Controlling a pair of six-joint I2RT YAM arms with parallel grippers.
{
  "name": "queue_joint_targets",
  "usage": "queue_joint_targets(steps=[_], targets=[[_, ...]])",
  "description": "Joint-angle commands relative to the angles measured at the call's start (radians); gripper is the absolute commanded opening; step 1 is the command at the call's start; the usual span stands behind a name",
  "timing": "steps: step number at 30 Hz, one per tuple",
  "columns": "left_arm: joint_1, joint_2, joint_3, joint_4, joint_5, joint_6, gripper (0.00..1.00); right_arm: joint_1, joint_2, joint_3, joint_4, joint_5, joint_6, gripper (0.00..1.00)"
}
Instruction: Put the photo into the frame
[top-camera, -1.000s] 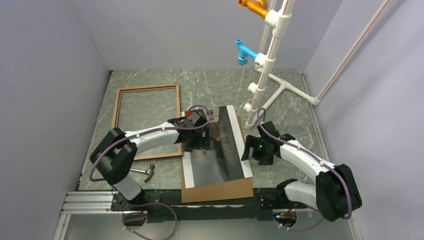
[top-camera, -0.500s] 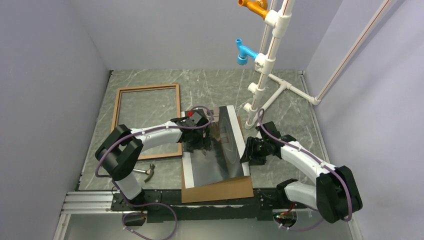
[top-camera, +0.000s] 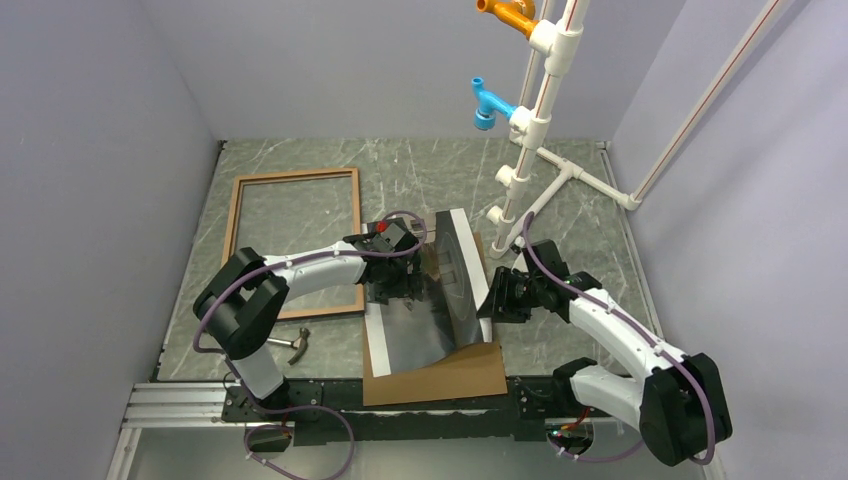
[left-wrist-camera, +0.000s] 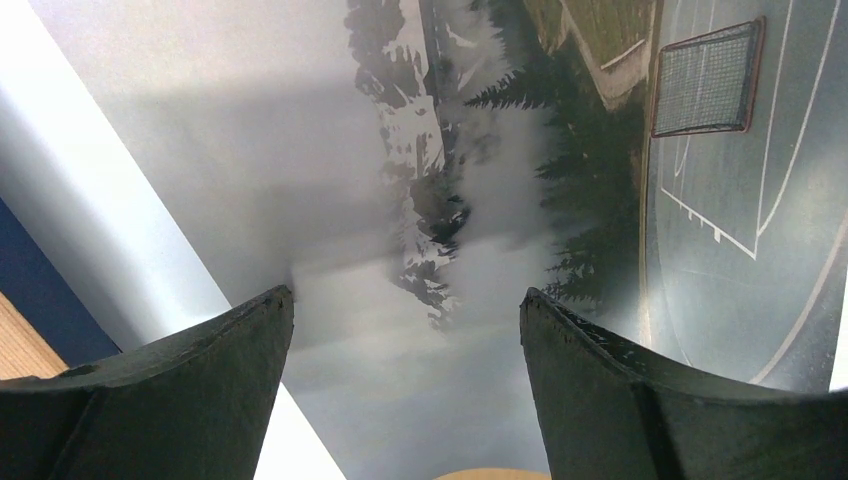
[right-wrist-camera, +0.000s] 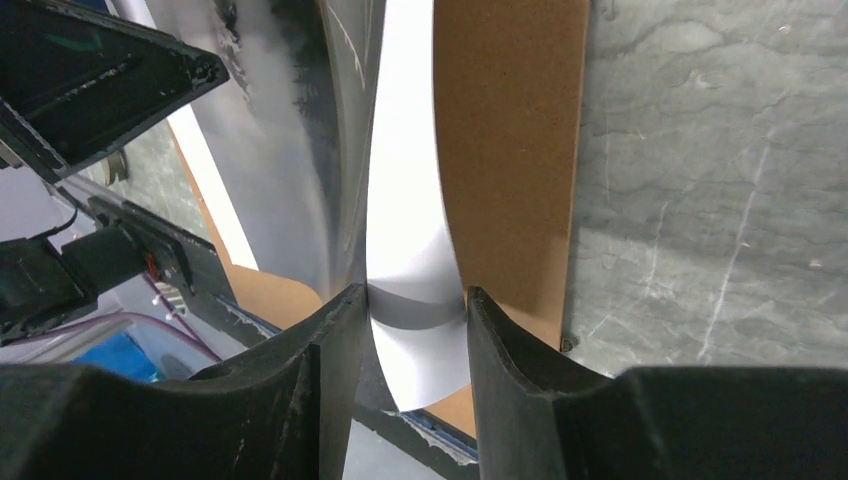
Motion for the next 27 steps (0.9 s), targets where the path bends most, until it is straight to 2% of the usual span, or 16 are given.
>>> queue_joint_targets(steps=[1,2,5,8,17,23,26,27], targets=[[-0.009,0.032,0.004,0.009,-0.003,0.008,0.87,-0.006,0.001,-0.032,0.106,-0.084,0.024,0.46],[-0.009,0.032,0.004,0.007,-0.003,0.008,0.87,-0.008,-0.006,-0.033,0.115,-0.095,0.025,0.49],[-0.009,0.031,0.005,0.003,-0.003,0.008,0.87,-0.018,-0.053,-0.031,0.124,-0.115,0.031,0.66],[-0.009,0.032,0.006,0.004,-0.003,0.009,0.87,-0.025,-0.118,-0.032,0.136,-0.125,0.043,0.7],[-0.013,0.038,0.019,-0.01,-0.007,0.012,0.86,-0.041,-0.164,-0.075,0.254,-0.205,0.054,0.66],[-0.014,0.039,0.021,-0.011,-0.007,0.012,0.86,-0.041,-0.091,-0.084,0.22,-0.145,0.033,0.64],[-0.015,0.038,0.024,-0.014,-0.009,0.012,0.86,-0.043,-0.072,-0.087,0.184,-0.111,0.021,0.58],[-0.015,0.038,0.023,-0.013,-0.01,0.012,0.86,-0.042,-0.072,-0.088,0.178,-0.105,0.02,0.52]])
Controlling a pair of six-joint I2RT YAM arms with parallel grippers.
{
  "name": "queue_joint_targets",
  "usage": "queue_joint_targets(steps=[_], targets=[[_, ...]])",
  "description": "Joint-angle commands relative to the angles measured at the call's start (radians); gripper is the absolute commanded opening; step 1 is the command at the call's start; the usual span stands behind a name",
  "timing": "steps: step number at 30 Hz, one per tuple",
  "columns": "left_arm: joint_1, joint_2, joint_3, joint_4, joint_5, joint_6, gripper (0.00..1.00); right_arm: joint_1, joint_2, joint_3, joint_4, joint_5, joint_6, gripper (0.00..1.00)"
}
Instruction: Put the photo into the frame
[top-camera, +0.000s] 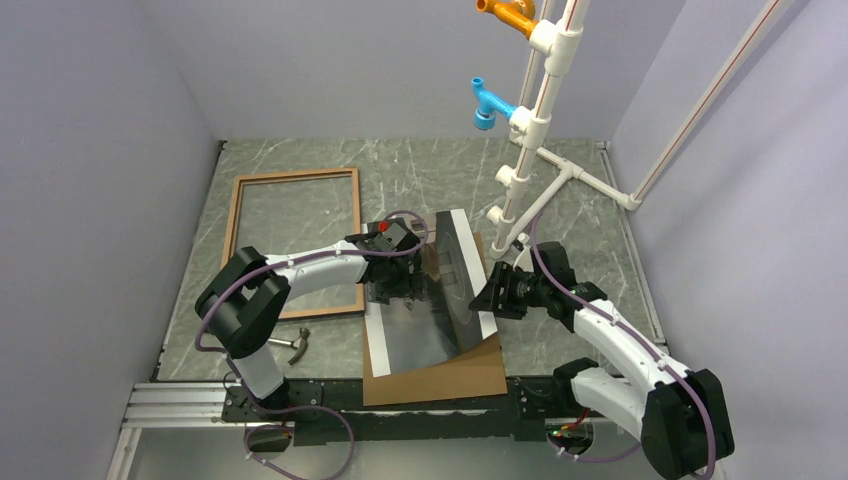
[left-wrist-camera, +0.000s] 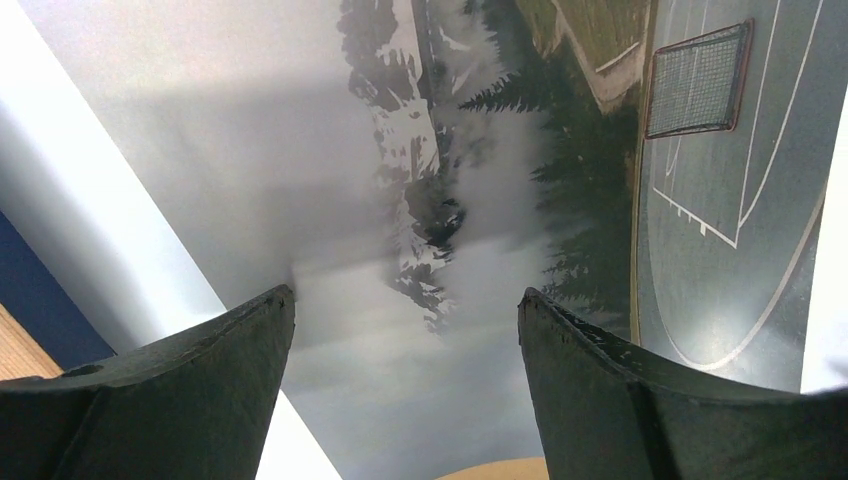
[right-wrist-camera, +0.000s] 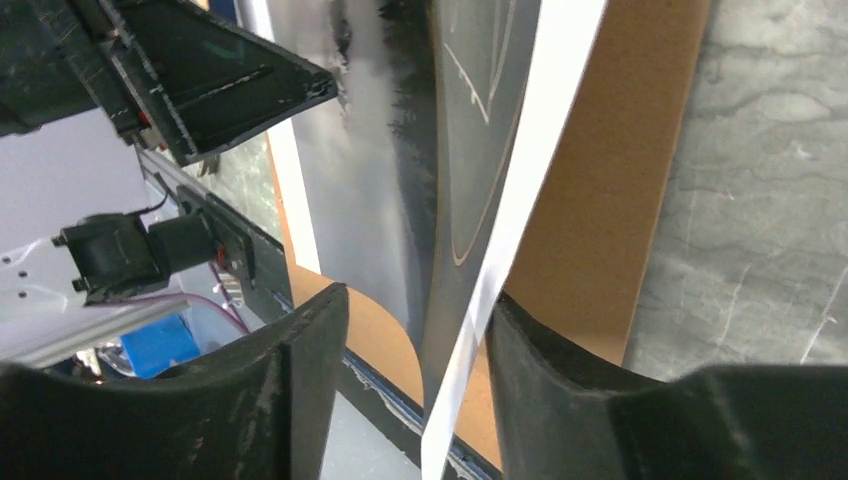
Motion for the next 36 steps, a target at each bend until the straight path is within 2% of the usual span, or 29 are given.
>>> queue_joint_targets(steps=[1,4,7,16,25,31,36], targets=[[-0.01,0.026,0.01,-0.006,-0.01,0.011,0.86,-0.006,0.004,-0.001,-0.019,0.043,-0.02,0.44],[-0.011,0.01,0.006,-0.001,-0.019,0.011,0.86,-0.006,-0.015,0.019,-0.039,0.049,-0.018,0.15],[-0.012,-0.023,-0.004,0.019,-0.022,0.021,0.87,-0.007,-0.027,0.065,-0.084,0.049,-0.034,0.0],[-0.015,-0.228,-0.061,0.126,-0.004,0.032,0.99,-0.003,-0.11,0.239,-0.28,0.124,-0.102,0.0],[-0.016,-0.422,-0.086,0.17,0.01,0.019,0.99,0.0,-0.165,0.429,-0.433,0.207,-0.16,0.0],[-0.015,-0.507,-0.08,0.161,0.01,-0.001,0.99,0.017,-0.11,0.627,-0.538,0.282,-0.224,0.0],[-0.013,-0.579,-0.073,0.164,0.018,-0.03,0.99,0.082,-0.046,0.762,-0.599,0.351,-0.257,0.0]])
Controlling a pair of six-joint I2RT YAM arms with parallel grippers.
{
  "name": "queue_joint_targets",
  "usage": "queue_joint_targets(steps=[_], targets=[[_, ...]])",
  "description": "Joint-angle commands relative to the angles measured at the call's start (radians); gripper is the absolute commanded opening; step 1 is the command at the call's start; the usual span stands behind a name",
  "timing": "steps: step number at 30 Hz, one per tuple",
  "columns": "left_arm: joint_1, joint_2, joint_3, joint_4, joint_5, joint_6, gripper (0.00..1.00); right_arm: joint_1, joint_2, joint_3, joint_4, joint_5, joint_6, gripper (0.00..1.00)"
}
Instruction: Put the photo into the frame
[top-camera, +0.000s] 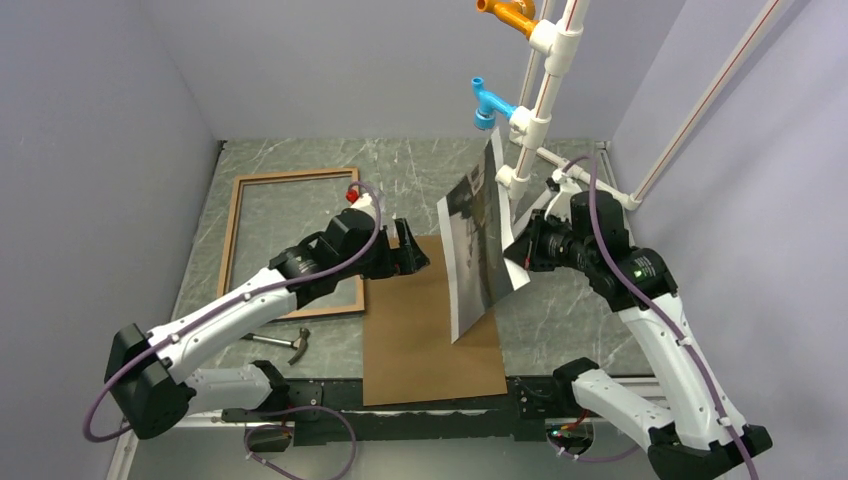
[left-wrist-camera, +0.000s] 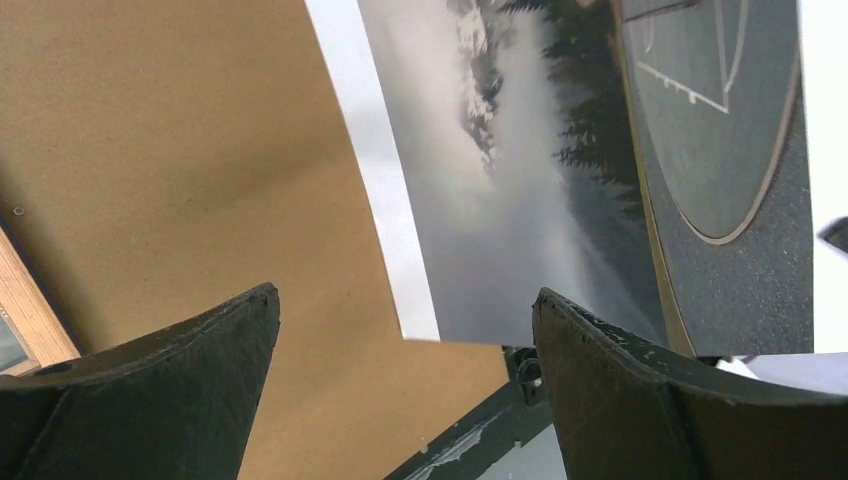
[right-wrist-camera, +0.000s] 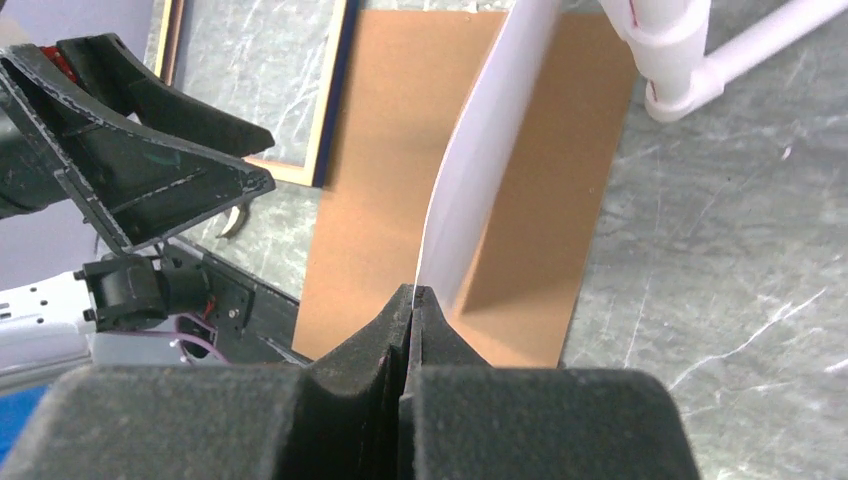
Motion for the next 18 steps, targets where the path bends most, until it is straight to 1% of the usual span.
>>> queue_joint_targets(steps=[1,4,7,9,14,18], targets=[[-0.002,-0.077,0.013,0.019,0.016,-0.038,0.99,0.077,0.048,0.13,-0.075,0.103,-0.049,0.0],[-0.001,-0.104,0.03,0.005,0.023,-0.047,1.0,0.192,0.104,0.187,-0.101,0.196,-0.022,0.0],[-0.001,-0.13,0.026,0.006,0.026,-0.056,0.99,0.344,0.179,0.246,-0.134,0.306,0.006,0.0],[0.0,-0.148,0.02,0.009,0.026,-0.064,0.99,0.41,0.222,0.268,-0.149,0.366,0.019,0.0],[0.011,-0.184,0.009,0.0,0.027,-0.086,0.99,0.524,0.293,0.269,-0.129,0.439,0.042,0.0],[0.028,-0.218,-0.023,0.061,0.077,-0.122,0.99,0.591,0.34,0.275,-0.084,0.437,0.059,0.0]])
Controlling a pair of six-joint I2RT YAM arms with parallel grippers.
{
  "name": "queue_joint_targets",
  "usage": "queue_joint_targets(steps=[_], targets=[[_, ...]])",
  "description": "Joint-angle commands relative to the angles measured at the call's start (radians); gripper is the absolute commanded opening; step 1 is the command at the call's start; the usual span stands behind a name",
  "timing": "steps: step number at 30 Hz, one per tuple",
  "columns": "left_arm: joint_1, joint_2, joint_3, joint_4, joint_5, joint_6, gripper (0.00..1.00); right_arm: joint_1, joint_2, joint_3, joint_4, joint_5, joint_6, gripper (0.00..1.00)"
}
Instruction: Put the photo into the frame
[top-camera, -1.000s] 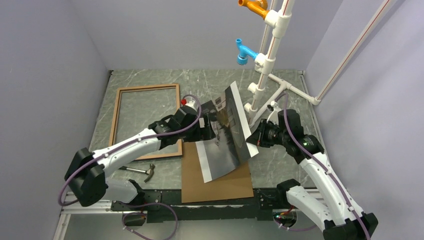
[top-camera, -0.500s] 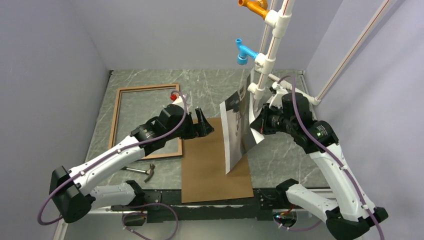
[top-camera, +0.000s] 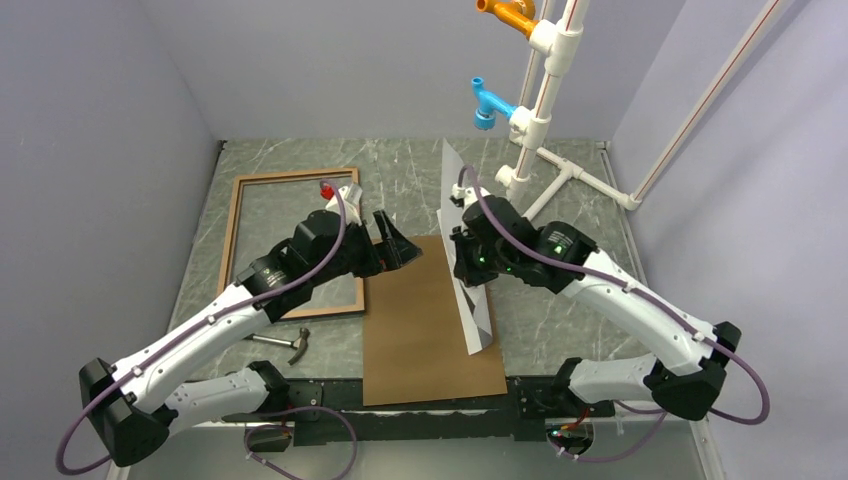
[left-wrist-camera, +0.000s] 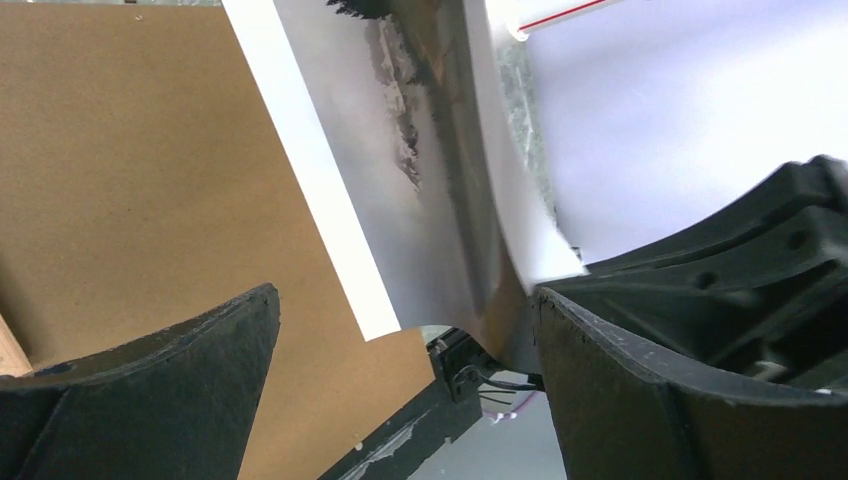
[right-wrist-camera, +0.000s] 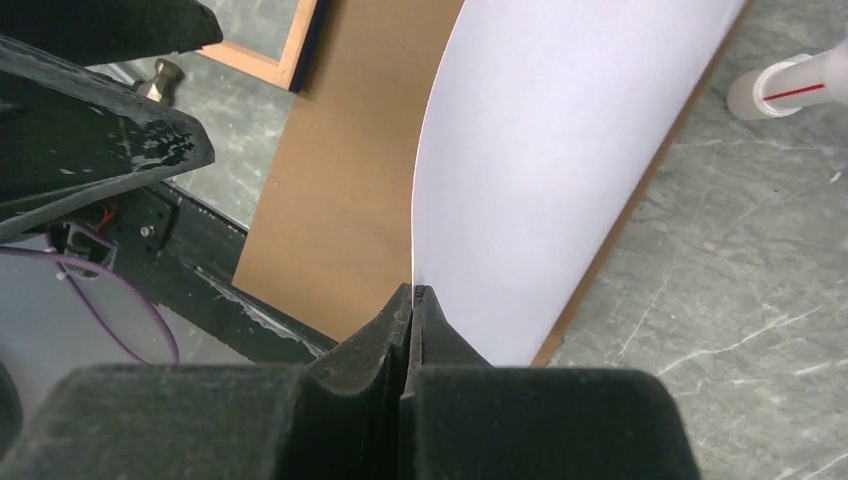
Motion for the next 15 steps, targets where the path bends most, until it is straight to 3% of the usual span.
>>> queue_joint_targets(steps=[1,15], targets=[[0.019,-0.054,-0.032,0.079,0.058,-0.058,0.99,0.066,0.029,0.04,0.043,0.058,0.039,0.0],[0.031,0.001,-0.093,0.18,0.122,-0.136,0.96,0.195,0.085,0.032,0.134,0.063,0.107,0.0]])
